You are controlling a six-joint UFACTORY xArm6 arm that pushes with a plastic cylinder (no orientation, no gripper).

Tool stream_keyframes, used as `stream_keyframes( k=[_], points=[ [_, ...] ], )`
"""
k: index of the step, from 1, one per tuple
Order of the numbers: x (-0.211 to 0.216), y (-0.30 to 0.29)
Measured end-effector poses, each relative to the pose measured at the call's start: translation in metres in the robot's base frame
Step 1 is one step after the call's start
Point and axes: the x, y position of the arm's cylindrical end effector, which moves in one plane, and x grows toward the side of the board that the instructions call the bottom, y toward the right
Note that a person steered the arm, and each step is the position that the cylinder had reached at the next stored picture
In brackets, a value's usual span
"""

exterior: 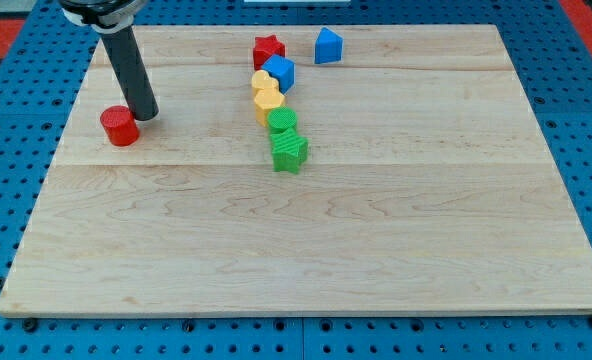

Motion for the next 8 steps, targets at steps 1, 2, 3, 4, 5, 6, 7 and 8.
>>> stream_keyframes(
  k=[1,2,3,4,5,6,7,8],
  points=[
    [-0.055,0.045],
    [-0.132,0.067],
    [-0.14,0.175],
    [-0.14,0.197],
    [-0.12,0.215],
    [-0.09,0.255],
    [-0.07,0.27],
    [-0.055,0.271]
  ],
)
